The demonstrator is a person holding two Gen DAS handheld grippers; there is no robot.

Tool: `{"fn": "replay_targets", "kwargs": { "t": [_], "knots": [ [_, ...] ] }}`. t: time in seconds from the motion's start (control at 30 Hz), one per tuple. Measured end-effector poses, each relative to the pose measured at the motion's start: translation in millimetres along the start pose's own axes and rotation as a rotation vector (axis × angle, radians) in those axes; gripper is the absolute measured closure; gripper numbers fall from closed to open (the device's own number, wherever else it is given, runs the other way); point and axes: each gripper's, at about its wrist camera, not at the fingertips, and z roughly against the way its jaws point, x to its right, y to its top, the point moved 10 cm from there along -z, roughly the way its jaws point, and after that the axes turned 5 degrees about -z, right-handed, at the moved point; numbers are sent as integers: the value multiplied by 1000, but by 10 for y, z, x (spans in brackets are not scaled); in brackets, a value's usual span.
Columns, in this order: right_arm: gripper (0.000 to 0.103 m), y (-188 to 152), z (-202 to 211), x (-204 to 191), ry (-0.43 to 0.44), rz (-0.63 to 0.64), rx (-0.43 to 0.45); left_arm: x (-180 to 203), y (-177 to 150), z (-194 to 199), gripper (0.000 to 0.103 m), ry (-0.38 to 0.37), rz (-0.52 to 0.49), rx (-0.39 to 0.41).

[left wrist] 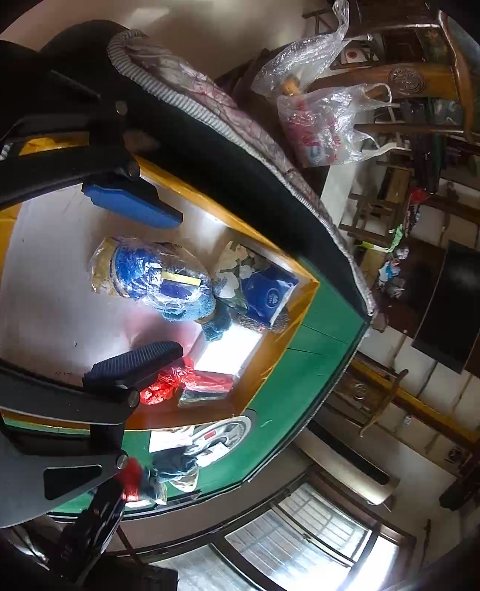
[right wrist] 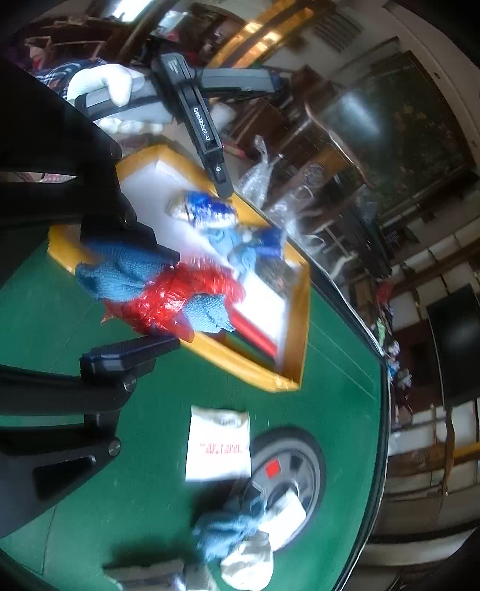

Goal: Organize soft objects
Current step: 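Lower the bundle and knit toy into the yellow box and open both grippers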

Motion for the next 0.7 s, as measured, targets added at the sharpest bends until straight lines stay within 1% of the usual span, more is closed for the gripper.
{"fn": "replay_targets", "kwargs": {
  "t": [0.1,0.23,0.27,0.37,0.43,0.5,0.57,0.6,0.7],
  "knots": [
    [68,-26,-399,-335,47,37,-83,-64,-37,142,35,-7,39,49],
    [68,-36,-866,-628,65,71,-154,-163,-46,212,35,-11,80,58],
    [68,-35,-963,-681,67,74,-172,-192,-58,218,35,-9,84,57],
    [68,-18,-1243,-752,34,92,-202,-208,-91,232,35,-10,94,56],
    [68,19,-1356,-738,12,92,-214,-221,-98,237,35,-15,98,57],
    [66,58,-1437,-690,-11,79,-216,-219,-104,242,35,-20,98,59],
    [65,102,-1432,-629,-32,70,-204,-220,-112,242,35,-24,101,57],
    [65,120,-1427,-621,-34,70,-199,-217,-113,245,35,-24,102,56],
    [63,150,-1323,-639,11,59,-188,-200,-124,251,35,-16,96,52]
  ]
}}
